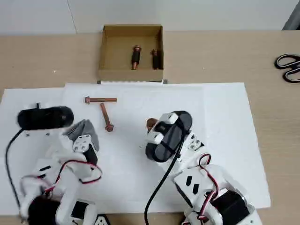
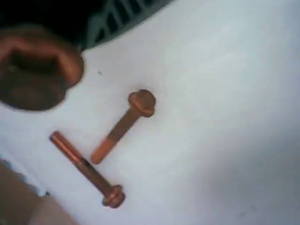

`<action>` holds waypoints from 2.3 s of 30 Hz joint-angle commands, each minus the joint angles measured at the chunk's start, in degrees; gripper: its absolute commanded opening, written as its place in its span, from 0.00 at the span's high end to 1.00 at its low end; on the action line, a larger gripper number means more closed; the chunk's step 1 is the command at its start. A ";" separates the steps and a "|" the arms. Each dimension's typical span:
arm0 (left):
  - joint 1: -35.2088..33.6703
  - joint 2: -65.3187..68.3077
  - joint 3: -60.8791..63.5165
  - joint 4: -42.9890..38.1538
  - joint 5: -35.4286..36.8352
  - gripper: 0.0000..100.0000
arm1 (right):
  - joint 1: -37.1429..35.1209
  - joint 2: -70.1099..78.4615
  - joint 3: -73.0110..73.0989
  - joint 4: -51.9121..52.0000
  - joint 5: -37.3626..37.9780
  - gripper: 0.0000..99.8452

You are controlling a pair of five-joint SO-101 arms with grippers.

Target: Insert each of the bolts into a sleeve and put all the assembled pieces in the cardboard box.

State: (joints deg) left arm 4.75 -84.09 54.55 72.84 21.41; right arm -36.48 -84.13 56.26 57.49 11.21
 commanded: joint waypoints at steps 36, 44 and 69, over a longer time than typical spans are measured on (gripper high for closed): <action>-7.38 0.00 37.49 -34.20 -7.82 0.99 | 19.82 33.36 -24.00 -4.09 -15.65 1.00; -7.21 0.00 37.49 -34.20 -7.82 0.99 | 19.82 61.23 -44.31 -13.76 -13.27 1.00; -7.12 0.00 37.58 -34.02 -7.82 0.99 | 16.92 131.30 -99.60 -36.35 -9.41 1.00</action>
State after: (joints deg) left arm -2.37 -83.65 92.70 39.96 13.49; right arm -19.25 43.96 -34.99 24.00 -1.19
